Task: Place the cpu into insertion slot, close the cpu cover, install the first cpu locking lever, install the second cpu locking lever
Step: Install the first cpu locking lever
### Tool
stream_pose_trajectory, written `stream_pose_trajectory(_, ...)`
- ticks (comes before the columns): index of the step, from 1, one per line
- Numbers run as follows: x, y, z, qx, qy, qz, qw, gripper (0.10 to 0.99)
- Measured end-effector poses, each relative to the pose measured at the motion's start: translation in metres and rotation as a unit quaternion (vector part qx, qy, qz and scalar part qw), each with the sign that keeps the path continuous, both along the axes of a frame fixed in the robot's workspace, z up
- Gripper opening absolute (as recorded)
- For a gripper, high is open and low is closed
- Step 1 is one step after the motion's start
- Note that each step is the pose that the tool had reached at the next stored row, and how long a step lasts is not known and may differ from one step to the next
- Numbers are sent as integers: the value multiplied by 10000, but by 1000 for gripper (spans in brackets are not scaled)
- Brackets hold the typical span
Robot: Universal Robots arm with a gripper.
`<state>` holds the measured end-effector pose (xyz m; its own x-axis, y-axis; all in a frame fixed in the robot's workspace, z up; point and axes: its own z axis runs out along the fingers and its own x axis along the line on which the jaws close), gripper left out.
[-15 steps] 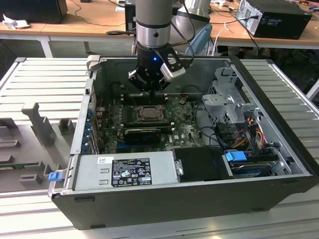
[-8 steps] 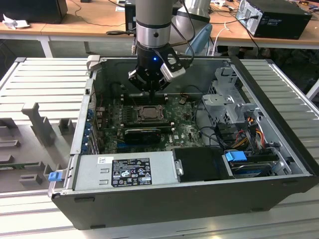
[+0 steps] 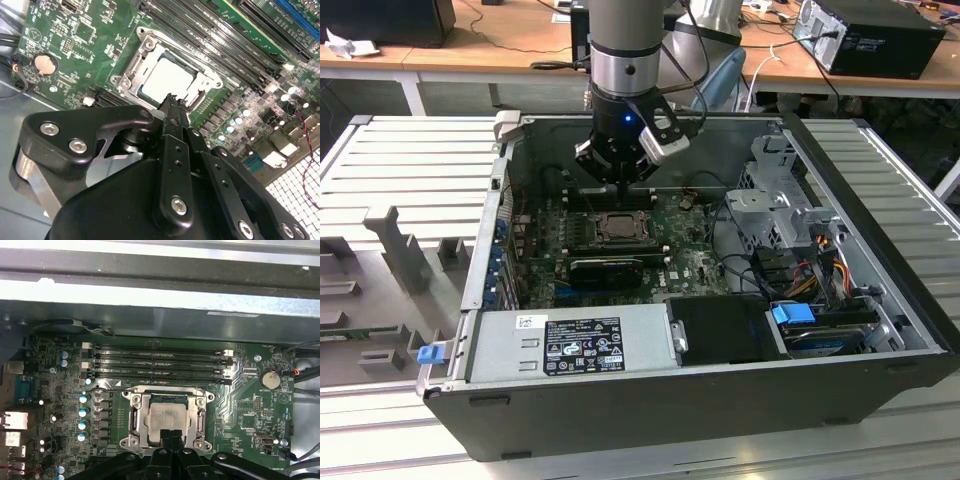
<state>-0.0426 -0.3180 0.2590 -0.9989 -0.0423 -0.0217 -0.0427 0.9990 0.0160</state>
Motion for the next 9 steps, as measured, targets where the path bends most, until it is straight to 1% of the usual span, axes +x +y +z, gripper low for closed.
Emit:
stream_pose_trajectory(2, -45, 0, 0, 20, -1, -1, 10000, 106)
stream_pose_trajectory(3, -76, 0, 0, 62, 0, -1, 10000, 106)
stream_pose_trajectory(5, -88, 0, -1, 174, -1, 1, 9998, 106)
stream_pose_trajectory(6, -97, 0, -1, 267, -1, 0, 9996, 106)
stream_pose_trajectory(7, -105, 0, -1, 318, -1, -1, 9995, 106)
stream_pose_trajectory(8, -115, 0, -1, 349, -1, -2, 9994, 106)
stream_pose_trajectory(9, -130, 0, 0, 393, 0, -1, 9992, 106)
